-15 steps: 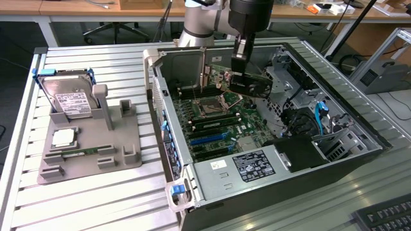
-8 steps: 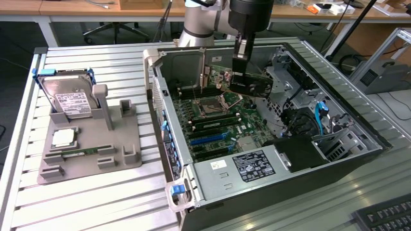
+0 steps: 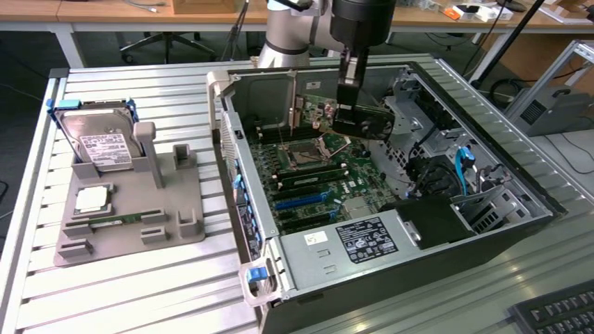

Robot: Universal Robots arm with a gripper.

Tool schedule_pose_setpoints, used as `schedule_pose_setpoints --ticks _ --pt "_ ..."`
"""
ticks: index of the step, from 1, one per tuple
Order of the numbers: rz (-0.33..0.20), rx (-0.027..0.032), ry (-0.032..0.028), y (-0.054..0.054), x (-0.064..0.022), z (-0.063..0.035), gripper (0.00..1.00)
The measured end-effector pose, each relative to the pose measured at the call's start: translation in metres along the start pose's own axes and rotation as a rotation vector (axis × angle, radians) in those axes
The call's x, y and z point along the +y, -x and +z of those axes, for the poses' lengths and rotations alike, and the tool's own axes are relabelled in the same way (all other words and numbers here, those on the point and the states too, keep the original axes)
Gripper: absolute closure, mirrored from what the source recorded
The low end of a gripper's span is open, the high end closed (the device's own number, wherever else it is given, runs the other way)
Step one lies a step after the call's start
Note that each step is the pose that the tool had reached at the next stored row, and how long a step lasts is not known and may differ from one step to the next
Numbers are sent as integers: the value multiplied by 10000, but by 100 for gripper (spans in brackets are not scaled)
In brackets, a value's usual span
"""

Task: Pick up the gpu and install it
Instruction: 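Insert the gpu into the slot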

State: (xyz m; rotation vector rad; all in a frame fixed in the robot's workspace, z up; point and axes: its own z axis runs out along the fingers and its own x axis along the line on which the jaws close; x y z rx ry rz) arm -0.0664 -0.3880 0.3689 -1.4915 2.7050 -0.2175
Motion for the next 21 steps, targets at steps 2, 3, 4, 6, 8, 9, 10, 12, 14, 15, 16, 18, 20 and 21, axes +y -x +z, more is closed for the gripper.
schedule_pose_setpoints --ticks 2,3,4,6,8,9,10,12,14,15,16,18,20,21 --pt "-86 -8 -6 0 0 0 73" --pt "-133 -12 -9 0 0 0 73" --pt "-176 -15 -12 0 0 1 73" --pt "-256 -21 -18 0 0 0 73" --pt "-352 -29 -24 0 0 1 73" --pt "-395 -32 -27 0 0 1 73" --pt "-431 -35 -30 0 0 1 73" --pt "-513 -41 -36 0 0 1 73" --pt "-626 -50 -44 0 0 2 73" --pt "-672 -53 -47 0 0 1 73" --pt "-706 -55 -50 0 0 1 73" --pt "-794 -62 -57 0 0 2 73" --pt "-874 -66 -63 0 0 2 73" --pt "-916 -69 -67 0 0 2 73"
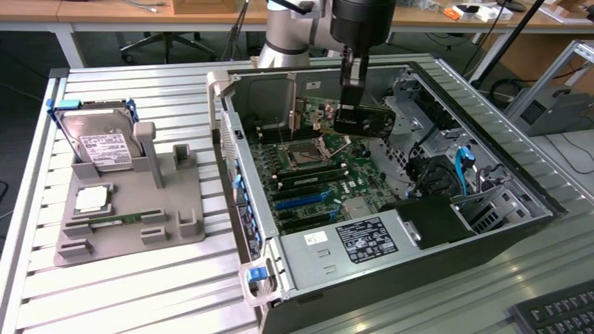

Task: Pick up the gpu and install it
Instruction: 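Insert the gpu into the slot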

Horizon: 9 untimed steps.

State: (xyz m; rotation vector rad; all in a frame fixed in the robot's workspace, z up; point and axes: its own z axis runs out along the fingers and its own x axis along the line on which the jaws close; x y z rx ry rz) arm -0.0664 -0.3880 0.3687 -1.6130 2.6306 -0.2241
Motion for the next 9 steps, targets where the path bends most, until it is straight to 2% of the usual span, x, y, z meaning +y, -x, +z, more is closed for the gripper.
schedule_pose_setpoints --ticks 9 --pt "-374 -24 -29 0 0 1 73"
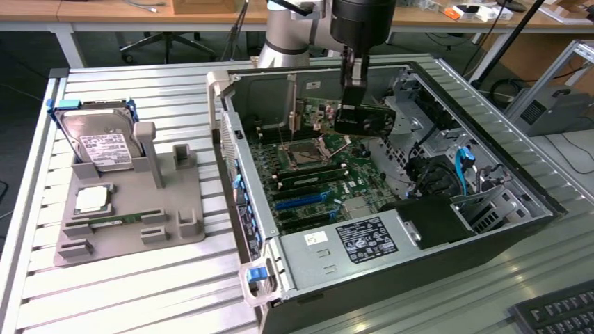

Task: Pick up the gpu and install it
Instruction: 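Insert the gpu into the slot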

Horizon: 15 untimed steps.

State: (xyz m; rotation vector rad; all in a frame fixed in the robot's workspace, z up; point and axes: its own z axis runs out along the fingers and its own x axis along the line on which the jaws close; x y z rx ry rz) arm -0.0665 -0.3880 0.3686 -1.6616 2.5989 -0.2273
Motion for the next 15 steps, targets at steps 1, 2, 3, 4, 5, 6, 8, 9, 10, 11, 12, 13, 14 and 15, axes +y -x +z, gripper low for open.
schedule_pose_setpoints --ticks 1,2,3,4,5,6,8,9,10,11,12,13,14,15 --pt "-70 -4 -5 0 0 0 73" --pt "-113 -7 -9 0 0 0 73" --pt "-150 -10 -12 0 0 1 73" --pt "-182 -12 -14 0 0 1 73" --pt "-220 -15 -17 0 0 1 73" --pt "-264 -18 -20 0 0 1 73" --pt "-356 -25 -27 0 0 1 73" --pt "-426 -30 -32 0 0 1 73" --pt "-465 -32 -35 0 0 1 73" --pt "-496 -35 -37 0 0 1 73" --pt "-529 -38 -40 0 0 1 73" --pt "-566 -41 -43 0 0 2 73" --pt "-612 -44 -46 0 0 2 73" --pt "-644 -46 -48 0 0 2 73"
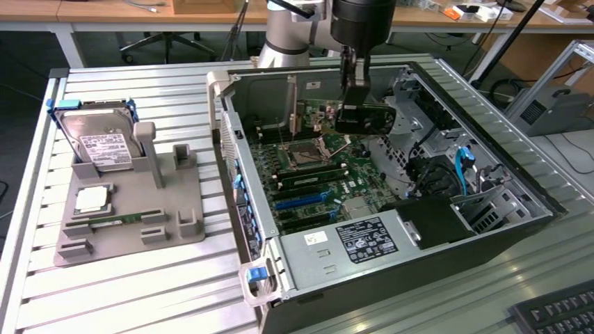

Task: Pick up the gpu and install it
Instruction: 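Insert the gpu into the slot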

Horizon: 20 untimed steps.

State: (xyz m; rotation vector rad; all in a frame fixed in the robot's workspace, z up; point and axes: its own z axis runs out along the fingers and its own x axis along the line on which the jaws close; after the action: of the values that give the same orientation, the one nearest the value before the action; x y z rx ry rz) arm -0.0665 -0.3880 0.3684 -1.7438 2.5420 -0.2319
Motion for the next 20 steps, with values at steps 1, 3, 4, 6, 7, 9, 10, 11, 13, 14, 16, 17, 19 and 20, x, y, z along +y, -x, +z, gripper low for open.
schedule_pose_setpoints --ticks 1,3,4,6,7,9,10,11,13,14,16,17,19,20 --pt "-47 -4 -3 0 0 0 73" --pt "-130 -10 -10 0 0 0 73" --pt "-192 -15 -14 0 0 1 73" --pt "-281 -20 -21 0 0 1 73" --pt "-314 -22 -24 0 0 1 73" --pt "-379 -28 -29 0 0 1 73" --pt "-416 -30 -31 0 0 1 73" --pt "-448 -32 -34 0 0 1 73" --pt "-514 -37 -39 0 0 1 73" --pt "-548 -39 -41 0 0 1 73" --pt "-614 -46 -46 0 0 2 73" --pt "-653 -47 -49 0 0 2 73" --pt "-774 -57 -58 0 0 2 73" --pt "-804 -59 -60 0 0 2 73"
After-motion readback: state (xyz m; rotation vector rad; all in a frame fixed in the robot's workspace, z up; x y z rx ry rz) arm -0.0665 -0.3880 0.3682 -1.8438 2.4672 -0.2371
